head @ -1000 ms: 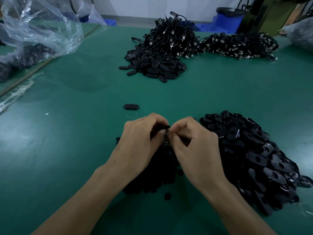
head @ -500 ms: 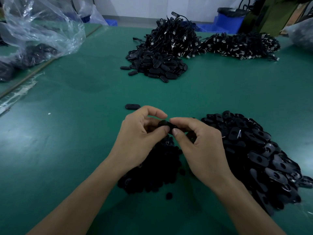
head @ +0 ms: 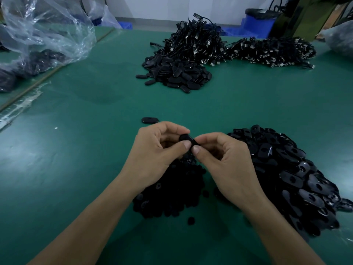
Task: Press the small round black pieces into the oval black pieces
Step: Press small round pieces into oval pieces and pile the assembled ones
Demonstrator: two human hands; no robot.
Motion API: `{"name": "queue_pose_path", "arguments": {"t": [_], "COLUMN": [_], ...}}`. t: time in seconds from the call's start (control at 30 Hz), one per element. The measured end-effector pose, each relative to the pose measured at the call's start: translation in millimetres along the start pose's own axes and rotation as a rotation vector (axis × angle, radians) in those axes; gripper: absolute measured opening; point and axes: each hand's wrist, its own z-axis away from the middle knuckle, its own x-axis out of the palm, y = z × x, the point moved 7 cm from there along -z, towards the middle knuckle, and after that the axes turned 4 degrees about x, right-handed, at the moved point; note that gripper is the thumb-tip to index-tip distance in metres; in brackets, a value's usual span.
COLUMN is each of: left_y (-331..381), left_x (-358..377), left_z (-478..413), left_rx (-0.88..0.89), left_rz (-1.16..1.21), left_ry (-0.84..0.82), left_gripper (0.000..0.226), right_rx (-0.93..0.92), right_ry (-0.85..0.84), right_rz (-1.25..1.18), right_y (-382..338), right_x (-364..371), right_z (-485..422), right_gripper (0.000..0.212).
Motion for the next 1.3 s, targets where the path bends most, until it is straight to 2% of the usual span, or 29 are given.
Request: {"name": "queue_pose_path", "arguments": {"t": [0.2, 0.33, 0.5, 0.67, 0.9, 1.03, 1.17, 1.3], "left_y": [5, 5, 4, 6, 12, 9, 3, -11], "left_x": [1, 3, 4, 4, 3, 0, -12, -47], "left_z": [1, 2, 2, 3, 4, 0, -13, -30], "left_rx": [0.04, 0.057, 0.077, 0.095, 0.208, 0.193, 0.145, 0.07], "left_rz": [-0.099, -0.118, -0.141, -0.152, -0.317, -0.296, -0.203, -0.206], "left_ry": [-0.031, -0.014, -0.026, -0.008, 0.001, 0.026, 0.119, 0.331], "left_gripper": [0.024, 0.016, 0.019, 0.014, 0.019, 0.016, 0.02, 0.011], "right_rx": [0.004, 0.033, 0.063, 0.053, 0.049, 0.022, -0.029, -0.055], "right_ry": [-0.006, -0.013, 0.003, 0.018, -0.003, 0.008, 0.036, 0.079], "right_rz": [0.042, 0.014, 0.014, 0.026, 0.065, 0.101, 0.297, 0.792], "right_y": [0, 4, 6, 5, 2, -4, -7, -8], "right_x": [-5, -4, -3, -5, -5, -7, -7, -14], "right_z": [0, -1, -1, -1, -1, -1, 3, 6], "right_gripper": [0.014, 0.014, 0.005, 0.005, 0.012, 0.014, 0.027, 0.035]}}
